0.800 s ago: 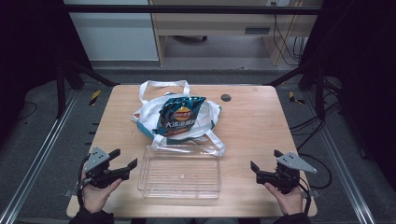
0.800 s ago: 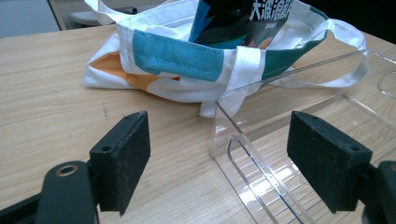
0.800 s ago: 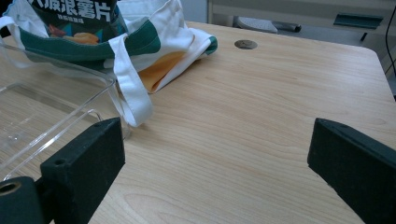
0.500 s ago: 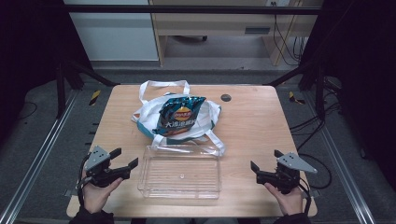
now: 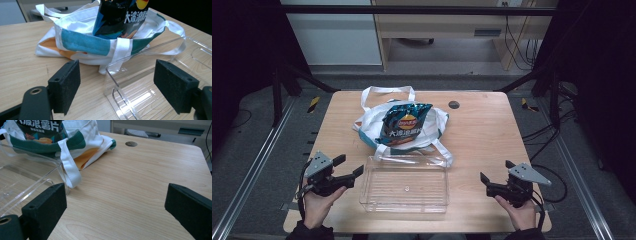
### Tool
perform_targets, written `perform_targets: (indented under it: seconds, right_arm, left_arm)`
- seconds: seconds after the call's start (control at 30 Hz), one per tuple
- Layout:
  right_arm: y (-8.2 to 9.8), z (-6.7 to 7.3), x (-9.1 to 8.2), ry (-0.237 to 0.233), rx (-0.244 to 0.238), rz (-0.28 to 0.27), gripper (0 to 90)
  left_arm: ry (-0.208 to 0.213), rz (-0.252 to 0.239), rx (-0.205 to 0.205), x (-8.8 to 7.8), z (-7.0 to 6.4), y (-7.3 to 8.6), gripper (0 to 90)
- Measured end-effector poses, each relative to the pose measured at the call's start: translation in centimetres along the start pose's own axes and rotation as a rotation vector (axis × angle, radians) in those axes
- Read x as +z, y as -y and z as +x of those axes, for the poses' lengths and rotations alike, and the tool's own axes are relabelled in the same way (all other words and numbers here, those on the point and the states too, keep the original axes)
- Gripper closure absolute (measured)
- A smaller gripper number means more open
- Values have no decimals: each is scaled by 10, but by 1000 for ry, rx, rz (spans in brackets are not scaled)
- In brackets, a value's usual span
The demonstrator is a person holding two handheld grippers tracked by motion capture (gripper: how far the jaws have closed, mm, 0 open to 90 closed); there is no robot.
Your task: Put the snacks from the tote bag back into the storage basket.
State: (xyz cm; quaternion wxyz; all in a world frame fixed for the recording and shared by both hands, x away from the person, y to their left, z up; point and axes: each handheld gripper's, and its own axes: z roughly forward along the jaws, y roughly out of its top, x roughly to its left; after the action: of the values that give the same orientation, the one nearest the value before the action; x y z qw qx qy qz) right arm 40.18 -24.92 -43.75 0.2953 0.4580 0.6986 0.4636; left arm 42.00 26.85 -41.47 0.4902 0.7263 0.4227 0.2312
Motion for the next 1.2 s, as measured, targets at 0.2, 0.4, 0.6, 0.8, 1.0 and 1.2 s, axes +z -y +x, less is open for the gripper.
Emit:
perform_targets:
  seconds: [0.2, 0.4, 0.6, 0.8, 1.0, 1.2]
  right_arm:
    - [0, 1, 1, 1, -5, 0, 42]
    - [0, 0, 0, 3, 0, -1, 42]
    - [-1, 1, 0, 2, 1, -1, 42]
    - [-1, 0, 0, -1, 2, -2, 42]
    - [-1, 0, 0, 2, 2, -4, 42]
    - [-1, 0, 0, 3, 2, -2, 42]
  left_arm:
    - [9, -20, 3, -1, -2, -8, 212]
    - [10, -36, 7, -2, -4, -14, 212]
    - [27, -46, 5, -1, -6, -20, 212]
    - [36, -40, 18, 4, -8, -26, 212]
    - [40, -43, 26, 8, -9, -33, 212]
    - [43, -42, 36, 16, -10, -42, 212]
